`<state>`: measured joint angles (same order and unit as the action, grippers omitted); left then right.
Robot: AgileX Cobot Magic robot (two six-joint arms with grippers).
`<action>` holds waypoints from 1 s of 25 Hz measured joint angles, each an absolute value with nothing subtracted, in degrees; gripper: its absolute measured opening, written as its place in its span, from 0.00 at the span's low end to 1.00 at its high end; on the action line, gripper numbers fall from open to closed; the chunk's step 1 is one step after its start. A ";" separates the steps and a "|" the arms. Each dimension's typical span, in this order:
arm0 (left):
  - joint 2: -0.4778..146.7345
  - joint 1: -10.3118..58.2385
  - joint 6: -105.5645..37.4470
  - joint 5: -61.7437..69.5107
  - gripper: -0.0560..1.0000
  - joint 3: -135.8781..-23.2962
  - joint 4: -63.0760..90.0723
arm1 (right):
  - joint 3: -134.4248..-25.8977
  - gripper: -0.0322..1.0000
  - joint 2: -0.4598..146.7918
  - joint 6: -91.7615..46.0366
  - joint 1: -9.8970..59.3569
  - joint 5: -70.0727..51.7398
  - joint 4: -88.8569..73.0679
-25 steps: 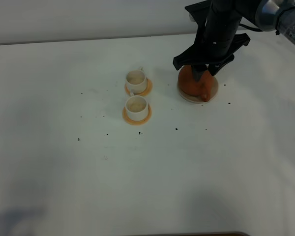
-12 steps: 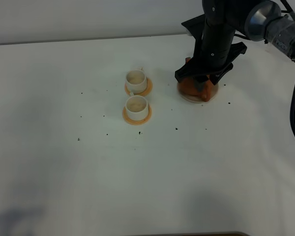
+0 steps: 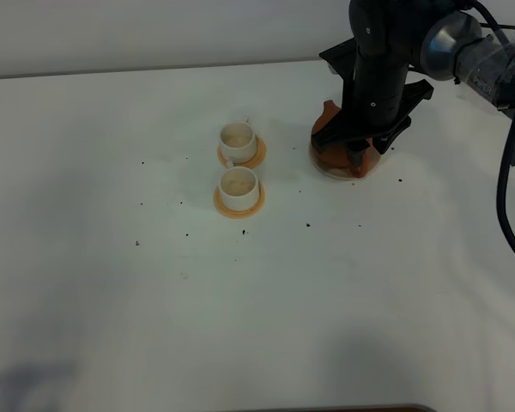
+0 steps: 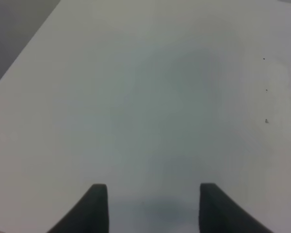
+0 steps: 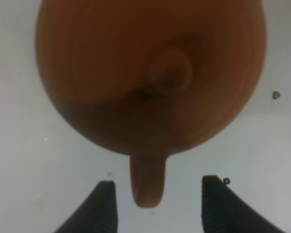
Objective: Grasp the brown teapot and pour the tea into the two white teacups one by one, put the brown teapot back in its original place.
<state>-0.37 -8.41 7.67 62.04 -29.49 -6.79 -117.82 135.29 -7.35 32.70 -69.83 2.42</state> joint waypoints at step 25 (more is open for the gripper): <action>-0.37 -8.41 7.67 62.04 0.46 -29.49 -6.79 | -117.82 0.40 135.43 -7.18 32.70 -67.19 4.27</action>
<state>-0.37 -8.41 7.67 62.04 -29.49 -6.79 -117.82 135.43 -7.18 32.70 -67.19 4.27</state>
